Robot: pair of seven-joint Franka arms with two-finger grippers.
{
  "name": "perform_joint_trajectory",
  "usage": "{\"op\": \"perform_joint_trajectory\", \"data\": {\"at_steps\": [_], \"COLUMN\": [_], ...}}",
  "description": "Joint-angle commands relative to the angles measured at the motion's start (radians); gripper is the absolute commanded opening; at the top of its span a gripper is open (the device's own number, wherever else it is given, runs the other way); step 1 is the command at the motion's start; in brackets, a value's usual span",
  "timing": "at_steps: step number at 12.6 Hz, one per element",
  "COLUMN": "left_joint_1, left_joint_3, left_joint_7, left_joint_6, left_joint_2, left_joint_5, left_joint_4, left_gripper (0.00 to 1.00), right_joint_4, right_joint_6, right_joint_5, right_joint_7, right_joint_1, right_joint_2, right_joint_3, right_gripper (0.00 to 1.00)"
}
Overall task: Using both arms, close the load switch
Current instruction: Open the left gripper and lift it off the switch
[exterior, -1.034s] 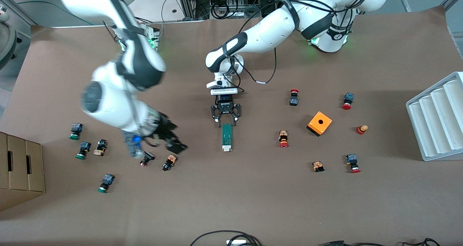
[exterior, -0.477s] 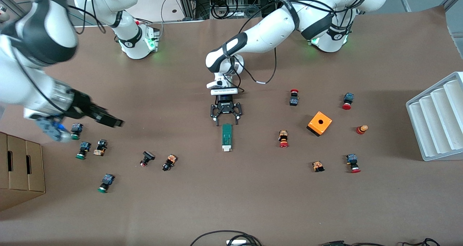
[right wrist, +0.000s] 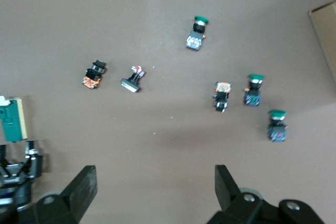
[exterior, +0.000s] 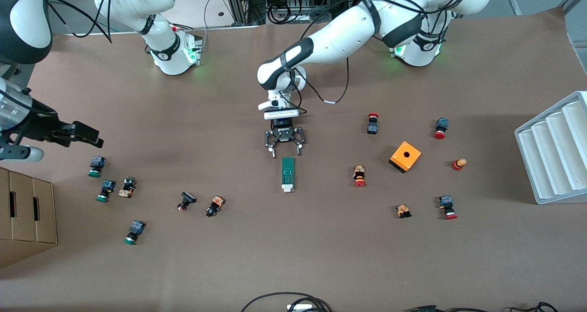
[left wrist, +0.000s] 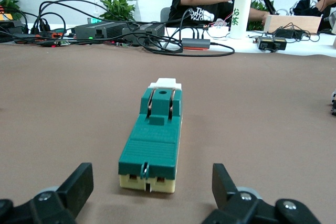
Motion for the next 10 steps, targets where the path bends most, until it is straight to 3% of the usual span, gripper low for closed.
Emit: {"op": "perform_joint_trajectory", "data": {"at_steps": [1, 6, 10], "left_joint_1": [-0.009, -0.006, 0.000], "left_joint_3": [0.001, -0.019, -0.019], "left_joint_7": [0.058, 0.195, 0.289], "left_joint_6": [0.022, 0.044, 0.085], "left_joint_2": [-0.073, -0.167, -0.222], "left_joint_5": [-0.077, -0.226, -0.312], "left_joint_4": [-0.009, -0.012, -0.011], "left_gripper": [1.00, 1.00, 1.00], "right_joint_4": [-0.021, -0.030, -0.027], "right_joint_6": [0.070, 0.073, 0.077], "right_joint_5": [-0.030, -0.044, -0.030], "right_joint_7": [-0.105, -0.162, -0.280], "right_joint_1": [-0.010, -0.010, -0.011], "right_joint_2": [-0.021, -0.030, -0.015], "right_joint_3": [-0.003, -0.029, -0.110], "right_gripper": [1.00, 1.00, 1.00]}}
